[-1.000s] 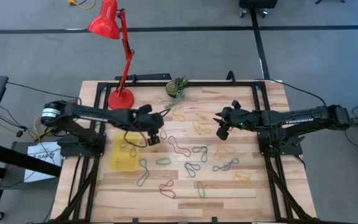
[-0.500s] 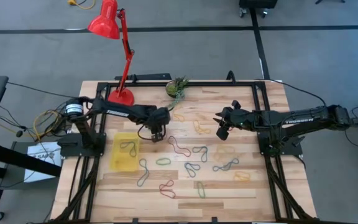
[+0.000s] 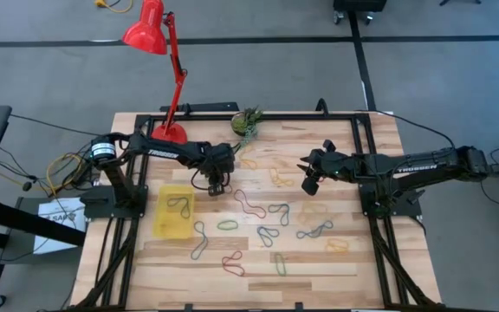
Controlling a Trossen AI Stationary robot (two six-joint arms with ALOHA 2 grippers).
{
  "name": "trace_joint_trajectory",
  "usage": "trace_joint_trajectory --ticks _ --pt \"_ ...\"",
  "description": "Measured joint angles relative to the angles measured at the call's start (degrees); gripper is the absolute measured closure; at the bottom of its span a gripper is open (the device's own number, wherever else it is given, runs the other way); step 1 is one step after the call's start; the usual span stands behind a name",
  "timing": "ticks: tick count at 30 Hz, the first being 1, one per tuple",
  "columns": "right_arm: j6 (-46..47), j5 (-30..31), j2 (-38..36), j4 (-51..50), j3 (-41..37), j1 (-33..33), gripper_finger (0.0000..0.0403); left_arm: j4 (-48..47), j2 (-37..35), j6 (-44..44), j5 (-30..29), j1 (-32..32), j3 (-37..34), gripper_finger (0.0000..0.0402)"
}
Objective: Pick and place items into bin
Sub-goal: Put the red rubber band into the yellow bin
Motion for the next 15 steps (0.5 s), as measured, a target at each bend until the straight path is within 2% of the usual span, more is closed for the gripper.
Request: trace_joint_trajectory --ticks 3,7,10,15 --pt "0.0 0.0 0.0 0.0 0.0 0.0 0.0301 0.2 0.0 0.0 -1.5 0.1 0.0 0.0315" --pt "0.0 0.0 0.0 0.0 0.0 0.0 0.0301 0.3 0.5 1.4 -0.6 0.1 0.1 0.0324" --pt "0.0 0.0 0.0 0.0 0.0 0.0 0.0301 0.3 1.9 1.5 1.4 0.2 0.4 0.0351" --pt "0.0 0.0 0.0 0.0 0.0 0.0 0.0301 -0.1 4.0 -0.2 1.5 0.1 0.9 0.0396"
